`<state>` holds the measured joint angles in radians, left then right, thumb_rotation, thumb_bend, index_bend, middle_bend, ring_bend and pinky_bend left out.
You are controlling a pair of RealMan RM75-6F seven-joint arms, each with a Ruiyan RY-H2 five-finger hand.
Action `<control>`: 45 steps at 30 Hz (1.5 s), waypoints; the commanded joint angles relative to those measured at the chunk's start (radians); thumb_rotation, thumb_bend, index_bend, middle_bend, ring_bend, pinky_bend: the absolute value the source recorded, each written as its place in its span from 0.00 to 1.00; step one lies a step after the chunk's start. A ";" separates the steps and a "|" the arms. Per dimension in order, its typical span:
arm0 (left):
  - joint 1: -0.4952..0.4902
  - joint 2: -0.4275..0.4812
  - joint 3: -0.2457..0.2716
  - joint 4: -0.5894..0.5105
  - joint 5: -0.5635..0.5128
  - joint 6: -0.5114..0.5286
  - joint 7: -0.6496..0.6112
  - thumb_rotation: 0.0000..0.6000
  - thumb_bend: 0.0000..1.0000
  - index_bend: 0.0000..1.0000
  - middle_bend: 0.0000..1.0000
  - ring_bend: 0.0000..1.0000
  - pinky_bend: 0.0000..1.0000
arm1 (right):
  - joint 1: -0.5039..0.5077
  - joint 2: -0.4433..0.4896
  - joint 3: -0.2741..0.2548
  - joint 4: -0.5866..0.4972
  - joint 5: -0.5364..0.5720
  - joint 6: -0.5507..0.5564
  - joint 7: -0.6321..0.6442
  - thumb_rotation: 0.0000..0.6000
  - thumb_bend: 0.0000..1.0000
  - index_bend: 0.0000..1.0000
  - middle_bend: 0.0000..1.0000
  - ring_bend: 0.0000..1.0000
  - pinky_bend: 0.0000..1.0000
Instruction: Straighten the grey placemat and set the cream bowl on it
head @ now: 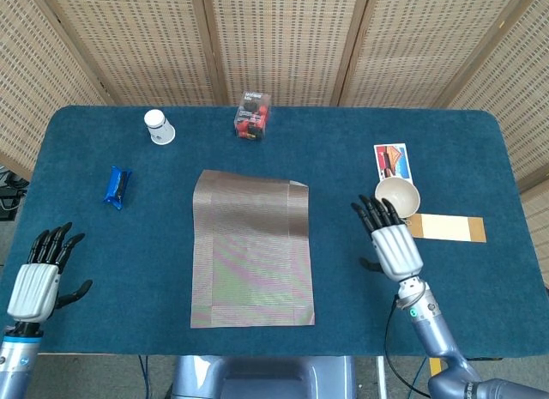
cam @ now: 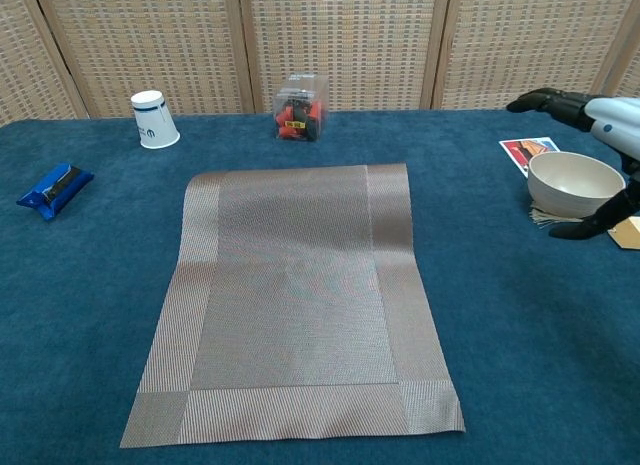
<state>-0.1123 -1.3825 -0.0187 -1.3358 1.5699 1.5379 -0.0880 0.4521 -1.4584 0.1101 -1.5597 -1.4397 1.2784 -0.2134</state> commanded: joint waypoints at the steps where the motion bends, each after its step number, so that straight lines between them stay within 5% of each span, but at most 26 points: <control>1: 0.001 -0.001 0.002 0.001 0.001 -0.002 0.002 1.00 0.22 0.14 0.00 0.00 0.00 | 0.003 0.011 -0.049 -0.064 -0.078 0.004 -0.017 1.00 0.00 0.03 0.00 0.00 0.00; 13: 0.001 -0.007 0.006 0.016 -0.003 -0.012 -0.001 1.00 0.22 0.14 0.00 0.00 0.00 | 0.051 -0.080 -0.119 -0.064 -0.127 -0.130 -0.024 1.00 0.00 0.00 0.00 0.00 0.00; 24: -0.003 -0.015 0.005 0.032 -0.007 -0.022 -0.004 1.00 0.22 0.14 0.00 0.00 0.00 | 0.054 -0.194 -0.131 0.027 -0.121 -0.163 -0.042 1.00 0.00 0.00 0.00 0.00 0.00; 45: -0.004 -0.027 0.012 0.042 -0.002 -0.027 0.013 1.00 0.22 0.14 0.00 0.00 0.00 | 0.038 -0.128 -0.181 -0.007 -0.107 -0.208 -0.035 1.00 0.00 0.00 0.00 0.00 0.00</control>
<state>-0.1163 -1.4095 -0.0073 -1.2936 1.5675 1.5102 -0.0757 0.4911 -1.5889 -0.0685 -1.5650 -1.5476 1.0717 -0.2474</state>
